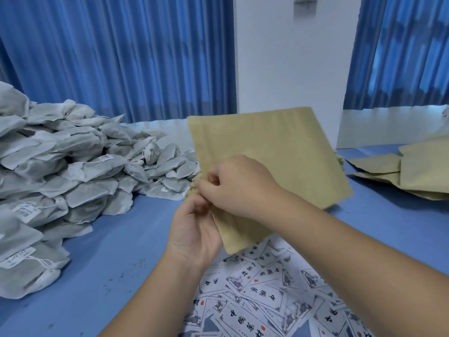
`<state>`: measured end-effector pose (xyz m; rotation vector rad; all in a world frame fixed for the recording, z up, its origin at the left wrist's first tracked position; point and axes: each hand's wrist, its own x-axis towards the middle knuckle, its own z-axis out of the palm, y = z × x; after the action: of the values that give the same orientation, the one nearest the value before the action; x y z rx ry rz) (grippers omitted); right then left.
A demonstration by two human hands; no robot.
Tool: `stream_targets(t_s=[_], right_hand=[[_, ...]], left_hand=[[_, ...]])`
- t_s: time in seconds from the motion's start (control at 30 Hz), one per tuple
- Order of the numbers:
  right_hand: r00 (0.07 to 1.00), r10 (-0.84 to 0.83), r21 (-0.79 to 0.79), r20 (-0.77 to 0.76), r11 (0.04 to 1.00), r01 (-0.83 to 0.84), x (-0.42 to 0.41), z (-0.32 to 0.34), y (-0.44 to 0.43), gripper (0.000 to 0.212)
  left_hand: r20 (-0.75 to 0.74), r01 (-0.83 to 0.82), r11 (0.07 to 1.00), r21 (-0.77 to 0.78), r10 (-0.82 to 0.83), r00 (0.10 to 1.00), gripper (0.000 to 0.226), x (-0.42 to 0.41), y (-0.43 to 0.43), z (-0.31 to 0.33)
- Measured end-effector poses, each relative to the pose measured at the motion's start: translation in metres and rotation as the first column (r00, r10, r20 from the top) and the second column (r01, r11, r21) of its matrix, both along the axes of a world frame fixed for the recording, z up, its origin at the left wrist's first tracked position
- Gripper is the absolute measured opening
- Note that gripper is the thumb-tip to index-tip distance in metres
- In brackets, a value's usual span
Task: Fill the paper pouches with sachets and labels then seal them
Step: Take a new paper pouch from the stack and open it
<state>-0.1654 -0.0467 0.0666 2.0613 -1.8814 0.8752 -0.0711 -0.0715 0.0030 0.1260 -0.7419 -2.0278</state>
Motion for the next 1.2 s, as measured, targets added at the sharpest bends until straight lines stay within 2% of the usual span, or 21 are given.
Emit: stream_targets(t_s=[0.1,0.27,0.43,0.53,0.67,0.8,0.87,1.0,1.13,1.2], right_hand=[[0.994,0.104,0.049,0.034,0.993,-0.106,0.005,0.000,-0.022,0.042],[0.963,0.139,0.104,0.231,0.981,-0.166,0.004,-0.022,-0.046,0.037],[0.942,0.143,0.211,0.303,0.954,-0.212,-0.006,-0.032,-0.055,0.019],[0.954,0.157,0.219,0.257,0.952,-0.216,-0.011,-0.028,-0.053,0.009],[0.982,0.139,0.124,0.132,0.980,-0.155,-0.010,-0.021,-0.049,0.006],[0.993,0.116,0.152,0.011,0.981,-0.116,-0.001,-0.018,-0.045,0.017],[0.995,0.098,0.166,-0.015,0.982,-0.094,0.002,-0.017,-0.043,0.013],[0.988,0.063,0.150,-0.143,0.988,-0.042,0.008,-0.017,-0.040,0.012],[0.982,0.034,0.110,-0.185,0.994,-0.014,0.015,-0.016,-0.037,0.032],[0.979,0.019,0.089,-0.203,0.996,-0.001,0.018,-0.014,-0.035,0.035]], left_hand=[[-0.026,-0.077,0.993,0.086,0.080,0.996,0.028,0.006,-0.008,0.000],[-0.053,-0.137,0.966,0.220,0.152,0.987,0.045,0.006,-0.017,-0.007],[0.068,-0.179,0.950,0.257,0.167,0.984,0.060,0.001,-0.028,-0.014],[0.214,-0.284,0.948,0.144,0.250,0.944,0.048,-0.003,-0.030,-0.016],[0.483,-0.397,0.907,-0.143,0.414,0.771,0.025,0.000,-0.029,-0.013],[0.607,-0.376,0.863,-0.337,0.504,0.614,0.016,0.009,-0.030,-0.007],[0.640,-0.320,0.872,-0.370,0.489,0.593,0.011,0.011,-0.029,-0.006],[0.680,-0.243,0.889,-0.387,0.453,0.576,0.015,0.009,-0.029,-0.006],[0.649,-0.312,0.858,-0.409,0.514,0.561,0.017,0.006,-0.025,-0.010],[0.626,-0.376,0.845,-0.382,0.535,0.567,0.020,0.003,-0.024,-0.011]])
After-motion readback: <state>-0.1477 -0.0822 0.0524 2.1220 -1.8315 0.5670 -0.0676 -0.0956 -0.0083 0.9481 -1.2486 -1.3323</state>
